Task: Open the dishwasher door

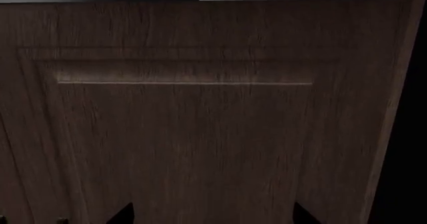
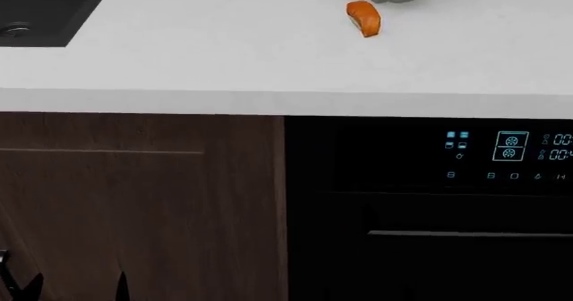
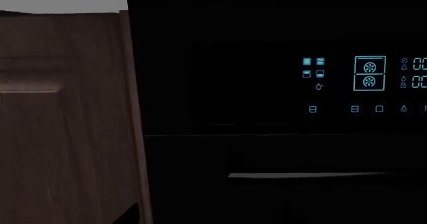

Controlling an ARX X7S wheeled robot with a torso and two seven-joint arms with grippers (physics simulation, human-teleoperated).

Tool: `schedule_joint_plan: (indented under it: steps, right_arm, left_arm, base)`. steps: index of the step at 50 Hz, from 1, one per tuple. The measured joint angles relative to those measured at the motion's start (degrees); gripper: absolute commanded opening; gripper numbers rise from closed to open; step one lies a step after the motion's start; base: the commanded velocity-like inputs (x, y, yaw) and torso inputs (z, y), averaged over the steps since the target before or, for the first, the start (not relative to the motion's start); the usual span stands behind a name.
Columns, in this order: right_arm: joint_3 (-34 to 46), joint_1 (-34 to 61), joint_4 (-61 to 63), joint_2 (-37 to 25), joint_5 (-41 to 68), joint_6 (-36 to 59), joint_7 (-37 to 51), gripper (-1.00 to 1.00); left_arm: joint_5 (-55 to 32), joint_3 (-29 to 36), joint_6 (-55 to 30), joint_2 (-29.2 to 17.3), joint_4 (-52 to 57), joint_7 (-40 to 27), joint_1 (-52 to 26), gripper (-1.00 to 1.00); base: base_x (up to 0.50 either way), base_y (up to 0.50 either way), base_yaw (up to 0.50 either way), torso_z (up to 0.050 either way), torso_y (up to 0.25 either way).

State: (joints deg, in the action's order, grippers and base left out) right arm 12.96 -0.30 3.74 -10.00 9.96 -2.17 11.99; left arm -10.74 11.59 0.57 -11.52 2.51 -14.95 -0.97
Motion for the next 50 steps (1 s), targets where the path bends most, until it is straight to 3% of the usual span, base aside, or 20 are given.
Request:
schedule_joint_plan:
  steps: [32, 50]
  right_arm:
    - [0.9, 0.3, -0.3, -0.8, 0.8, -0.3, 1.0, 1.00]
    - [1.2, -0.1, 2.8, -2.6, -0.3, 2.3, 2.8, 1.00]
  left_arm:
    - [-0.3, 0.8, 0.7, -0.7, -0.7, -0.8, -0.3, 1.00]
    - [-0.5, 1.0, 2.3, -0.9, -0.9, -1.4, -0.3, 1.00]
  base:
    - [0.00, 0.00, 0.00, -0.050, 0.000]
    - [0.00, 0.00, 0.00, 0.000, 0.000]
